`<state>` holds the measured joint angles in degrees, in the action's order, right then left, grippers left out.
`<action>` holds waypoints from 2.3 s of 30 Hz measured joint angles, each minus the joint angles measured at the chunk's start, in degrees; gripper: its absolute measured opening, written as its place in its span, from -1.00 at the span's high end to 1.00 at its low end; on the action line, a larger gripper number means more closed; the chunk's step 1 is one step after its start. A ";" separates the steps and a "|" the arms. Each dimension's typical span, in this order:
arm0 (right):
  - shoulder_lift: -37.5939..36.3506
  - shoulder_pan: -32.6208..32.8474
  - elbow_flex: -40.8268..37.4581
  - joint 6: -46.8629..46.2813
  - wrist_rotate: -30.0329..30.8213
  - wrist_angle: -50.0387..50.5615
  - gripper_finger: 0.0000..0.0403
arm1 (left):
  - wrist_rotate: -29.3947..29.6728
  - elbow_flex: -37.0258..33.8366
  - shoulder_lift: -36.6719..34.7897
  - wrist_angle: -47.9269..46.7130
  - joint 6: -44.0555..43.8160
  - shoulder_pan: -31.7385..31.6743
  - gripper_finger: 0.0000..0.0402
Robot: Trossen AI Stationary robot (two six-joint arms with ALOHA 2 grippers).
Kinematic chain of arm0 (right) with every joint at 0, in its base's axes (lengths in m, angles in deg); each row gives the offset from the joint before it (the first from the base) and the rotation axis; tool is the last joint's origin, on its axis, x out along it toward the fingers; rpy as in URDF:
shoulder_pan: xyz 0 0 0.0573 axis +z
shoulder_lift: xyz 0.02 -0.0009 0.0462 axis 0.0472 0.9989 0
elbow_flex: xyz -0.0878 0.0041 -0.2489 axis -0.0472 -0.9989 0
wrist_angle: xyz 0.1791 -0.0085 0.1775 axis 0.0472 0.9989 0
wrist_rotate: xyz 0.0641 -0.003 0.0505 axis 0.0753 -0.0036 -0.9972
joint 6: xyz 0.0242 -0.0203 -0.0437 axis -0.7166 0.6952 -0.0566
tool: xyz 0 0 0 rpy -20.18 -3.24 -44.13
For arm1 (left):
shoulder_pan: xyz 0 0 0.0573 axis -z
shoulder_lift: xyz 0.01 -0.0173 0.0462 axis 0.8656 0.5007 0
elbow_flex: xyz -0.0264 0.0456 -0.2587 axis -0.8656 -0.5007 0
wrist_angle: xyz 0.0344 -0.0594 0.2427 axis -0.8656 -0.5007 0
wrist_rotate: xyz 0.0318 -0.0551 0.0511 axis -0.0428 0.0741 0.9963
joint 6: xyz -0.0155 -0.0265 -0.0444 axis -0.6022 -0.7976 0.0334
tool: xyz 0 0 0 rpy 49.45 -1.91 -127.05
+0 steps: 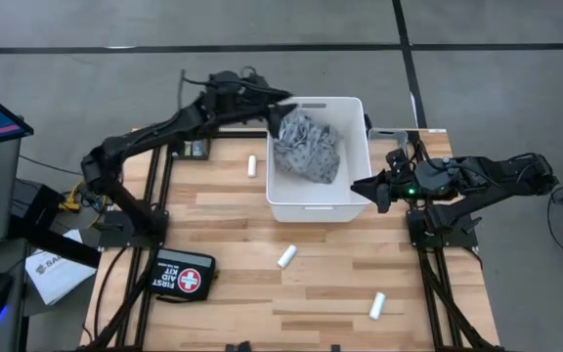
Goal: Pick & place medical supplies in basket/bin
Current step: Put the top white gauze in the transparent bin
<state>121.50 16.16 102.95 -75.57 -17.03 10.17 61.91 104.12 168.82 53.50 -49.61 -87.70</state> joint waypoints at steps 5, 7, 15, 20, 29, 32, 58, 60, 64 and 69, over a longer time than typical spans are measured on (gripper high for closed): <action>0.00 0.00 0.00 -0.50 0.00 0.00 0.32 | 11.27 0.08 -8.74 -19.13 1.30 0.37 0.03; 0.02 0.00 0.00 -0.60 0.00 0.00 0.32 | 15.33 -0.20 -11.50 -29.75 -4.17 0.85 0.03; 0.02 0.00 0.00 -0.45 0.00 0.04 0.32 | 20.38 -17.49 -22.28 -45.23 -35.91 6.60 0.10; 0.02 0.00 0.00 -0.58 0.00 0.04 0.32 | 21.21 -35.92 -24.76 -22.01 -51.38 10.35 0.13; 0.02 0.41 0.00 -1.95 -0.04 0.02 0.33 | 29.22 -51.27 -17.58 -2.80 -63.10 7.22 0.13; 0.02 0.39 0.00 -1.93 -0.07 0.04 0.33 | 27.83 -51.38 -13.47 1.33 -57.15 5.64 0.13; 0.00 0.28 0.00 -3.02 -0.22 -0.07 0.33 | 25.02 -42.13 9.03 6.23 -43.65 3.69 0.13; 0.00 0.28 0.00 -3.02 -0.22 -0.06 0.33 | 24.78 -42.05 10.00 6.43 -43.64 3.70 0.13; 0.00 0.35 -0.02 -3.02 -0.22 -0.17 0.33 | 25.14 -41.95 10.83 4.61 -43.68 3.98 0.20; 0.00 0.35 -0.02 -3.02 -0.24 -0.21 0.33 | 25.44 -42.06 10.15 3.07 -43.73 4.20 0.44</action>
<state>121.50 16.51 102.93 -78.59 -17.27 9.96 87.35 62.06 178.97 56.56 -93.33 -83.50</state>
